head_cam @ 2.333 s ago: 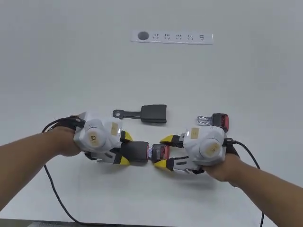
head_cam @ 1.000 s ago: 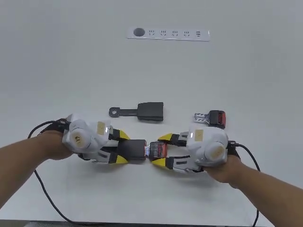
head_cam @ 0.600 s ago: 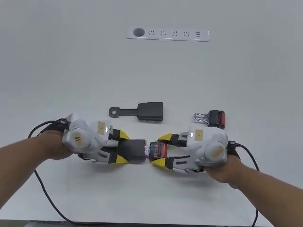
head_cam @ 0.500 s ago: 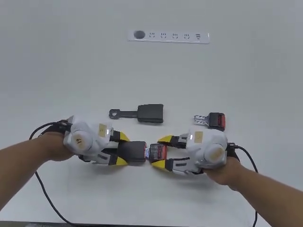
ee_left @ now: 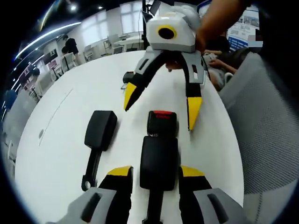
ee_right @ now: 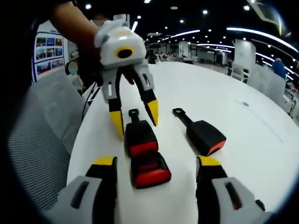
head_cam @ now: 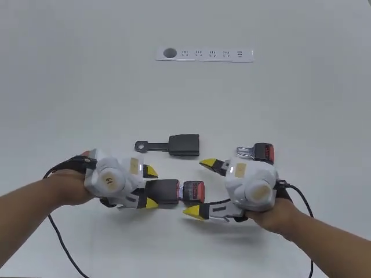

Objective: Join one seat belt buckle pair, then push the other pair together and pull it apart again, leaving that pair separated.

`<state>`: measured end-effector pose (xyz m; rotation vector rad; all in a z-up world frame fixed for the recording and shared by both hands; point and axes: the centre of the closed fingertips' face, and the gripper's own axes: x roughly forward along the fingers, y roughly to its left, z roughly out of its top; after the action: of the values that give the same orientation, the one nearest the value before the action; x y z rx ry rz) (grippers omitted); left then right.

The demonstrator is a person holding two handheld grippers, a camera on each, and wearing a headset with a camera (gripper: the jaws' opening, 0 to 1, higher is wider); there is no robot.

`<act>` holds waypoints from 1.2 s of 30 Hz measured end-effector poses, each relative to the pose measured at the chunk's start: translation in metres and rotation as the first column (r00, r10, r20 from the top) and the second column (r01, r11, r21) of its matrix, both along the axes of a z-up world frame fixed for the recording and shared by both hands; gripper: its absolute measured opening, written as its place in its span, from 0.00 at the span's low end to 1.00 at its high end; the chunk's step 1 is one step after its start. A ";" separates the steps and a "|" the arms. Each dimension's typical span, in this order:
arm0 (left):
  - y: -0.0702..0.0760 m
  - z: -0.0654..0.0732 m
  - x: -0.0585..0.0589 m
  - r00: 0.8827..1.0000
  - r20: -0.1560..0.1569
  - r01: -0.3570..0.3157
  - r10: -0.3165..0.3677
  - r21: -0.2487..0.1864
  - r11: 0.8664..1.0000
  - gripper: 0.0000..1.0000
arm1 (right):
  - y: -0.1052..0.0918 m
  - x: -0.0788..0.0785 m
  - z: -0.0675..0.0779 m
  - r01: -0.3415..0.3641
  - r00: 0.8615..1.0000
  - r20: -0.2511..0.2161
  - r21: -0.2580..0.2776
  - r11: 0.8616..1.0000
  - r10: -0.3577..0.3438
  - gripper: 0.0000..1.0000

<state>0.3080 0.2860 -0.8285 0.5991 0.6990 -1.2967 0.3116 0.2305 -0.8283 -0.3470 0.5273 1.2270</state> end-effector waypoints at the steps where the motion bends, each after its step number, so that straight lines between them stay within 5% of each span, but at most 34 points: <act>1: -0.002 0.008 0.006 0.999 0.010 -0.038 0.038 -0.031 0.999 0.50 | -0.003 0.000 0.003 0.008 1.000 0.004 0.003 1.000 -0.008 0.71; 4: -0.008 0.018 0.013 0.996 -0.023 -0.085 0.083 -0.074 0.994 0.63 | -0.017 -0.003 0.002 -0.004 1.000 0.006 -0.038 0.999 0.004 0.72; 7: -0.012 0.026 0.024 0.997 0.035 -0.069 0.071 -0.075 0.995 0.64 | -0.032 0.001 0.012 0.017 1.000 -0.004 -0.006 1.000 -0.017 0.74; 11: -0.022 0.039 0.038 0.995 0.016 -0.093 0.096 -0.118 0.989 0.69 | -0.059 0.017 0.018 0.084 0.996 -0.019 -0.027 0.996 -0.084 0.80; 19: -0.030 0.044 0.066 0.997 0.020 -0.076 0.078 -0.101 0.992 0.68 | -0.117 0.053 0.021 0.159 0.987 -0.003 -0.057 0.986 -0.160 0.81; 22: -0.033 0.042 0.074 0.997 0.020 -0.066 0.068 -0.098 0.993 0.68 | -0.142 0.063 0.009 0.192 0.980 -0.029 -0.109 0.975 -0.196 0.80; 29: -0.035 0.025 0.087 0.998 0.005 -0.056 0.056 -0.066 0.996 0.67 | -0.166 0.079 0.002 0.227 0.968 -0.082 -0.119 0.967 -0.237 0.79; 36: -0.039 0.004 0.096 0.997 -0.030 -0.068 0.066 -0.055 0.996 0.66 | -0.166 0.081 -0.012 0.149 0.980 -0.107 -0.162 0.976 -0.167 0.77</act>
<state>0.4042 0.2467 -0.8248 0.5089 0.6983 -1.2605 0.3923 0.0640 -0.8405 -0.3551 0.7419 1.0596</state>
